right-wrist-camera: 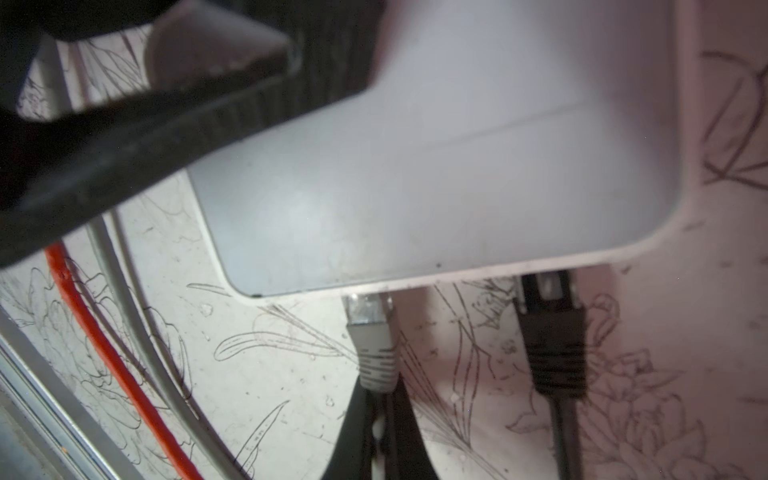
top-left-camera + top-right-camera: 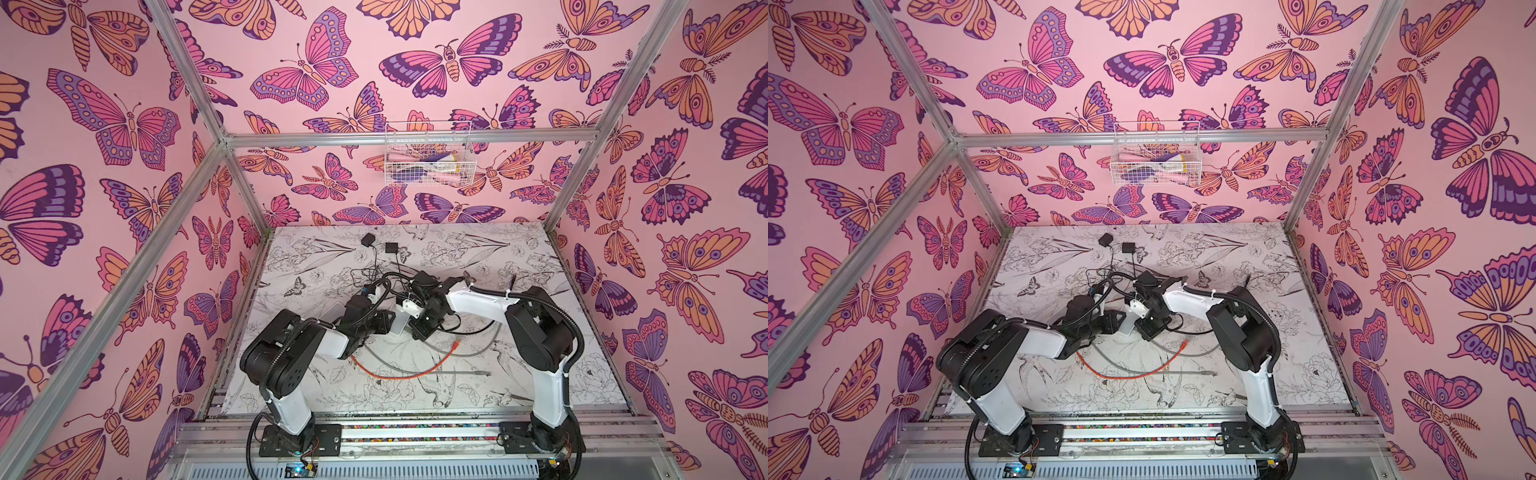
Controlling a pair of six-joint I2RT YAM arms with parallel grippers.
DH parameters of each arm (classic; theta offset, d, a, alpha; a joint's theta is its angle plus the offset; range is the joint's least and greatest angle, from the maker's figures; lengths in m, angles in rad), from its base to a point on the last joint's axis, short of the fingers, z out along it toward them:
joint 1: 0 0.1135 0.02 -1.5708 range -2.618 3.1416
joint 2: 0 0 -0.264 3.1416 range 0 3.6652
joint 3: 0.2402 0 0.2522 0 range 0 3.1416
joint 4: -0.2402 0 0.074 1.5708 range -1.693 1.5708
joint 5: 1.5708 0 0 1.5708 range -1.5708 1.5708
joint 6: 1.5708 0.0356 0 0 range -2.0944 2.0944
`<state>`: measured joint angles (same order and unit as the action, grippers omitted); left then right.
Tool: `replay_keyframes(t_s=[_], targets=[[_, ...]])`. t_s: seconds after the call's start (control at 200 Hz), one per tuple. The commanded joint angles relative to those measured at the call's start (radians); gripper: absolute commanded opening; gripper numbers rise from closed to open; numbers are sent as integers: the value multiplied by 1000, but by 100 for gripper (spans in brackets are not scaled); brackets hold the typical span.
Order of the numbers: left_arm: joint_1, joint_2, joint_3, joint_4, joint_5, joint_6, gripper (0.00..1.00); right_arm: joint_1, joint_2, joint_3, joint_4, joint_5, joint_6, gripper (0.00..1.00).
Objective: Insert the plug into the switch port
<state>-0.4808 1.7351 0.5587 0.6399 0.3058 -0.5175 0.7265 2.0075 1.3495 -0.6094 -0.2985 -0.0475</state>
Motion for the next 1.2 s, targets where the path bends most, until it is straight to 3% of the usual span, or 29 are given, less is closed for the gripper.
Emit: replay_keyframes(t_s=[0.0,0.13,0.421,0.566,0.691,1.197], targets=[[-28,-34,2,-116,477,-3,36,17,54,-35,441,81,-50,16],[5,-75,39,-198,451,30,37,18,23,-112,467,127,-71,25],[7,-108,104,-354,387,107,37,18,-7,-152,442,166,-113,26],[14,-106,113,-390,369,130,37,17,-19,-162,409,177,-133,42],[31,-94,114,-395,365,134,37,18,-39,-163,372,183,-139,47],[90,-106,100,-387,338,111,41,34,-191,-256,255,172,-190,45]])
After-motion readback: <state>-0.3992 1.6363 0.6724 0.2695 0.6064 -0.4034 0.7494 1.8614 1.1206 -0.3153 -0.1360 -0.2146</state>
